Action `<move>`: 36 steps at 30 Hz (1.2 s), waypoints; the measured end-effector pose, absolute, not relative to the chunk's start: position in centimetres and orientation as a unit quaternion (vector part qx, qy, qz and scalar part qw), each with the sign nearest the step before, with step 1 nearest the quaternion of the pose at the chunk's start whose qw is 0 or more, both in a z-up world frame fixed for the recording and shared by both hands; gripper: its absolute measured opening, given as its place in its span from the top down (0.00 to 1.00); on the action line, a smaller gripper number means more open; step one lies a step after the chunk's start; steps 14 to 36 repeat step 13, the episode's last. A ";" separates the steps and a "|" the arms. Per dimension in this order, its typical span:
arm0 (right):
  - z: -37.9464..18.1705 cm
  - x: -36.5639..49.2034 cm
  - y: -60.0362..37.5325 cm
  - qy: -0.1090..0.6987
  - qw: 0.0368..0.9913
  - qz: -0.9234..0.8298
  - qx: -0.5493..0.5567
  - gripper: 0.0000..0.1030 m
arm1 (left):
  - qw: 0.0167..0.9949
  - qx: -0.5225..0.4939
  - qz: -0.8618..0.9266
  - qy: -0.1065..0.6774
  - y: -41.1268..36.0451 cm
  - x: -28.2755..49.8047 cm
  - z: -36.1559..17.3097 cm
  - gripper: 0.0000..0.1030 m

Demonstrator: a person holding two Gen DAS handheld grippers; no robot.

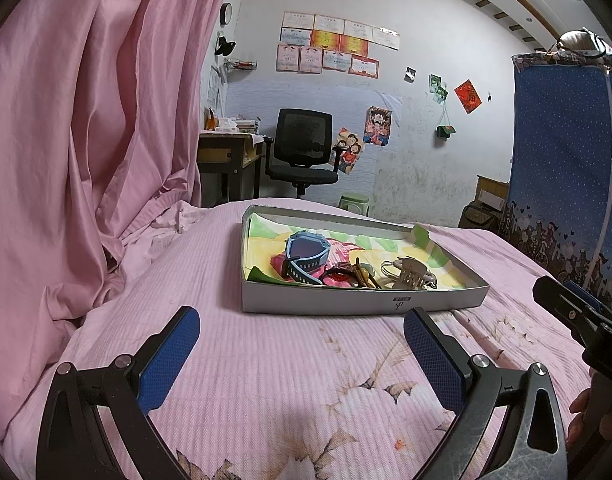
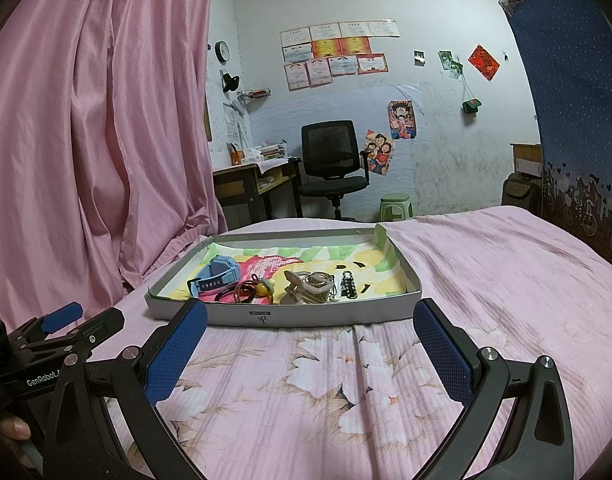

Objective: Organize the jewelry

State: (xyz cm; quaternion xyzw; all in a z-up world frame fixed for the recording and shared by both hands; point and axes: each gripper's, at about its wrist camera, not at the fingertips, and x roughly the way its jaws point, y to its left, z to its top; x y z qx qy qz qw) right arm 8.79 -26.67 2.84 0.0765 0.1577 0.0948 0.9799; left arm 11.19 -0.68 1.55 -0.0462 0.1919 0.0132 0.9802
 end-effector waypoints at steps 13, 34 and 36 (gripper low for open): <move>2.6 8.9 -27.0 0.162 0.979 0.096 0.076 0.02 | 0.981 -0.044 0.024 0.189 -0.2 11.6 1.6 0.00; 2.6 8.9 -27.0 0.162 0.979 0.096 0.076 0.02 | 0.981 -0.044 0.024 0.189 -0.2 11.6 1.6 0.00; 2.6 8.9 -27.0 0.162 0.979 0.096 0.076 0.02 | 0.981 -0.044 0.024 0.189 -0.2 11.6 1.6 0.00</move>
